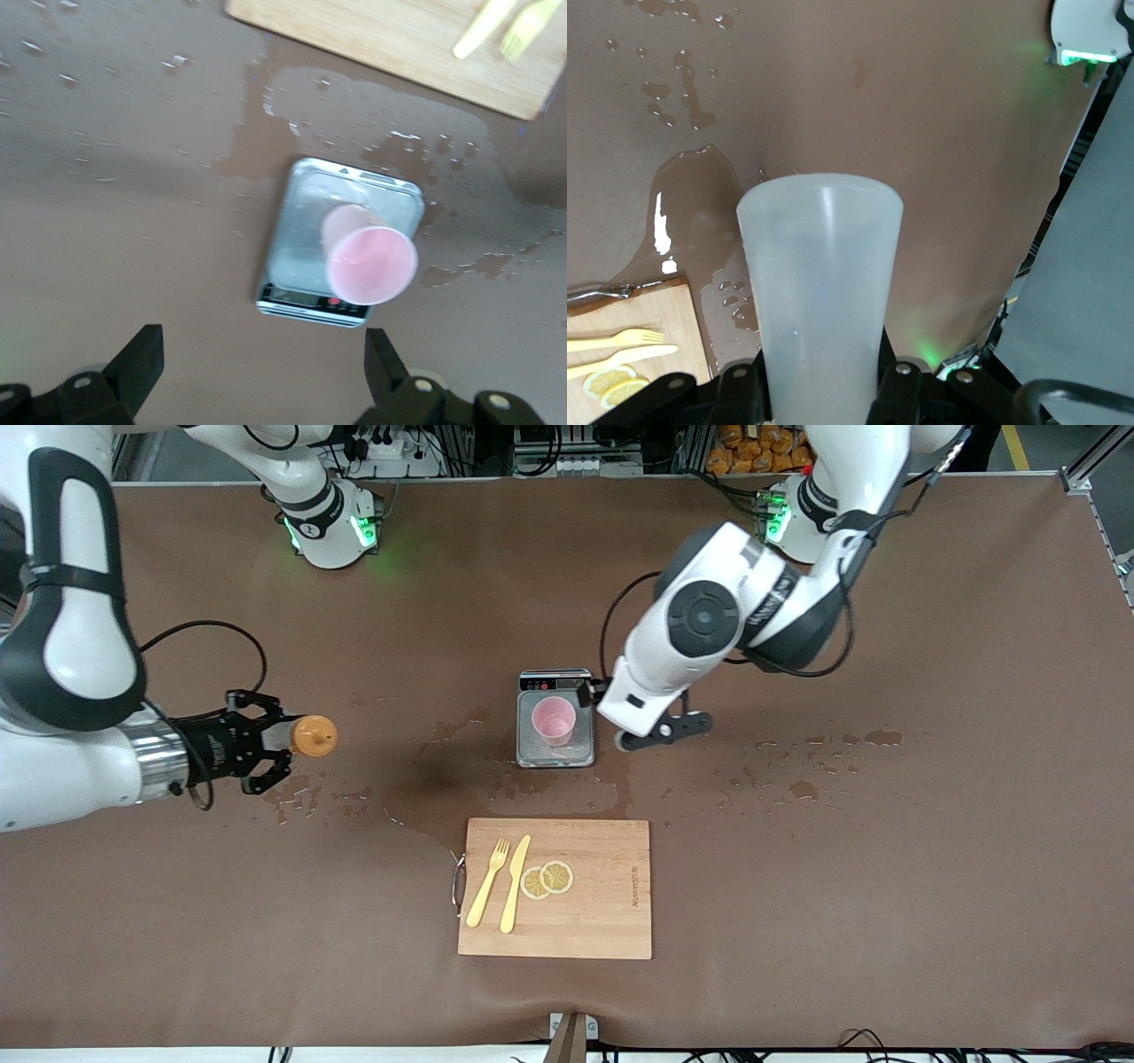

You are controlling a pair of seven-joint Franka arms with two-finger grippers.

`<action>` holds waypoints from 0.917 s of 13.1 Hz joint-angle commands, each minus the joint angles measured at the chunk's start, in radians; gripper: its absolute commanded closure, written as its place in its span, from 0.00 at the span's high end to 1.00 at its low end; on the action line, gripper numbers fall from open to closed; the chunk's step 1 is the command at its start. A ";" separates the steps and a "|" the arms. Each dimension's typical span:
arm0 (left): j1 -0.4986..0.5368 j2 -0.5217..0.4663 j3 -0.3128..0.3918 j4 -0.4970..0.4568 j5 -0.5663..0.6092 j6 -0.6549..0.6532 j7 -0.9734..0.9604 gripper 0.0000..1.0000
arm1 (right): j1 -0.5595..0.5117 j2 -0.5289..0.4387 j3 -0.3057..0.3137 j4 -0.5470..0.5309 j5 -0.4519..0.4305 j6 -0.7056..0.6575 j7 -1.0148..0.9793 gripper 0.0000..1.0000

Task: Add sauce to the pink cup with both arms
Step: 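Grasp and lift the cup with the left gripper while the right gripper lowers the bottle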

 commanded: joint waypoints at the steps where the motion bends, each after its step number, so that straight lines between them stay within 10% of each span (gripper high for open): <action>1: -0.067 0.062 0.016 0.022 0.051 0.058 -0.067 1.00 | -0.077 -0.032 0.015 -0.064 0.076 0.002 -0.156 0.18; 12: -0.135 0.199 0.018 0.022 0.177 0.157 -0.176 1.00 | -0.386 0.200 0.013 -0.074 0.265 -0.104 -0.701 0.22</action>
